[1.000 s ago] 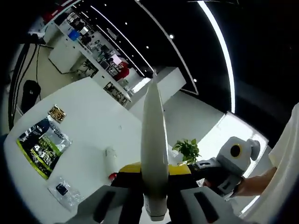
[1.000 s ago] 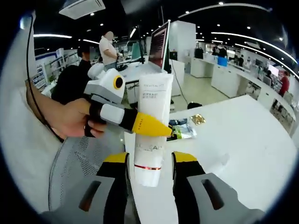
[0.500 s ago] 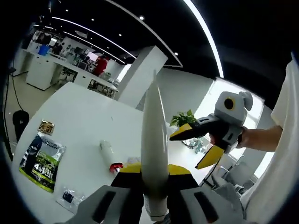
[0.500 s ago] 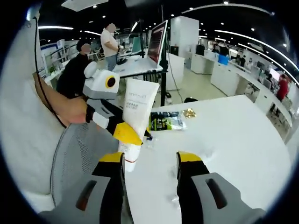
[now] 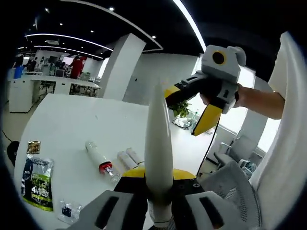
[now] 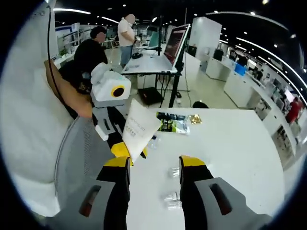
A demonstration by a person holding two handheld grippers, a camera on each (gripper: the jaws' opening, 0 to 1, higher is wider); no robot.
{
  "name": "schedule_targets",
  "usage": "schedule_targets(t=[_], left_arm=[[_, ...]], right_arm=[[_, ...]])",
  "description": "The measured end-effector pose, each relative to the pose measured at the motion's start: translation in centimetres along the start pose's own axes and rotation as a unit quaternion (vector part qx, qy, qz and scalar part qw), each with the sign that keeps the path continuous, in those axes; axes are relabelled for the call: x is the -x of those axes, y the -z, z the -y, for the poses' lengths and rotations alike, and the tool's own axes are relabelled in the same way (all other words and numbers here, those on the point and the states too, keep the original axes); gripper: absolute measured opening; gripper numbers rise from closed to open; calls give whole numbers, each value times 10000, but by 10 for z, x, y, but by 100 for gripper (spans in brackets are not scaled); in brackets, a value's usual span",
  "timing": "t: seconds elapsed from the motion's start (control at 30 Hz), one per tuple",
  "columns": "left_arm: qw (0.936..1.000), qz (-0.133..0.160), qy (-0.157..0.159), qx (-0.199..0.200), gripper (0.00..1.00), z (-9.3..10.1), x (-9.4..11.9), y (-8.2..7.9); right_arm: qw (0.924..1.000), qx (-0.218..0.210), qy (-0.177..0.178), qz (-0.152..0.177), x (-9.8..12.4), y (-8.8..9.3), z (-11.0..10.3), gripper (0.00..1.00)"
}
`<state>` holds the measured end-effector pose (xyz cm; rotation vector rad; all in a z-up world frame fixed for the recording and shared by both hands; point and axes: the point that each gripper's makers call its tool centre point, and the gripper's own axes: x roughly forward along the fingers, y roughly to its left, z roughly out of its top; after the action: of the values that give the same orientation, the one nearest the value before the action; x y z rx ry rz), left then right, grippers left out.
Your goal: Arrange the skincare products in the storage area until every visible bottle or jar stands upright without overlapping.
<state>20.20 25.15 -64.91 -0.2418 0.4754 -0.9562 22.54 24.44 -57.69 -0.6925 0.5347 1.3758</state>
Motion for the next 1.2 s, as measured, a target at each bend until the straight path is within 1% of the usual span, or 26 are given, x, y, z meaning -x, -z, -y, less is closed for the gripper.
schedule_targets(t=[0.07, 0.13, 0.17, 0.2, 0.23, 0.3, 0.33, 0.37, 0.4, 0.43, 0.47, 0.53, 0.6, 0.63, 0.67, 0.77, 0.87, 0.9, 0.97, 1.03, 1.1, 1.17, 1.2], left_arm=[[9999, -101, 54, -93, 17, 3, -2, 3], [9990, -224, 97, -362, 17, 7, -4, 7], [9986, -269, 137, -427, 17, 10, -5, 8], [9982, -325, 169, -478, 17, 12, -6, 10], [9966, -431, 230, -662, 17, 17, -7, 13], [9932, -599, 339, -937, 17, 25, -9, 19], [9912, -674, 389, -1071, 17, 28, -10, 22], [9892, -732, 436, -1193, 17, 31, -12, 24], [9865, -826, 510, -1321, 17, 37, -13, 28], [9842, -884, 567, -1425, 17, 40, -14, 31], [9808, -968, 644, -1568, 17, 44, -15, 34], [9776, -1048, 697, -1686, 17, 47, -16, 37], [9770, -1051, 762, -1690, 17, 48, -16, 38], [9774, -1033, 786, -1671, 17, 49, -15, 37], [9776, -1019, 820, -1648, 17, 51, -15, 37], [9750, -1105, 802, -1753, 17, 50, -15, 41], [9732, -1069, 915, -1817, 17, 56, -15, 40], [9726, -1081, 980, -1812, 17, 59, -16, 41], [9697, -1128, 1096, -1870, 17, 65, -16, 44], [9651, -1215, 1114, -2034, 17, 66, -16, 48], [9630, -1256, 1126, -2103, 17, 67, -17, 50], [9623, -1238, 1165, -2124, 18, 68, -17, 49], [9629, -1226, 1187, -2088, 18, 69, -17, 49]], right_arm=[[9998, 120, -55, -114, 1, 0, 0, 37], [9989, 172, -351, -248, 2, 0, -8, 37], [9980, 189, -531, -303, 2, 1, -14, 36], [9969, 282, -635, -381, 1, 2, -18, 35], [9950, 499, -681, -538, 0, 4, -20, 35], [9912, 810, -777, -706, -3, 4, -26, 35], [9901, 859, -826, -747, -5, 4, -29, 35], [9887, 844, -958, -783, -8, 4, -35, 33], [9859, 762, -1232, -834, -8, 6, -46, 28], [9814, 701, -1490, -989, -8, 10, -56, 20], [9803, 775, -1511, -1005, -10, 10, -58, 18], [9761, 826, -1636, -1173, -13, 16, -66, 18], [9701, 866, -1803, -1376, -12, 23, -74, 15], [9681, 850, -1863, -1446, -12, 26, -76, 12], [9683, 864, -1817, -1480, -14, 27, -76, 12], [9668, 870, -1831, -1554, -15, 29, -78, 11], [9643, 807, -1919, -1635, -17, 32, -85, 12], [9622, 760, -1956, -1737, -18, 36, -88, 12], [9599, 727, -2002, -1821, -19, 39, -94, 12], [9591, 708, -2005, -1870, -20, 40, -98, 11], [9591, 678, -1964, -1923, -19, 42, -99, 10], [9599, 472, -1925, -1984, -18, 42, -98, 9], [9598, 493, -1927, -1980, -18, 42, -98, 8]])
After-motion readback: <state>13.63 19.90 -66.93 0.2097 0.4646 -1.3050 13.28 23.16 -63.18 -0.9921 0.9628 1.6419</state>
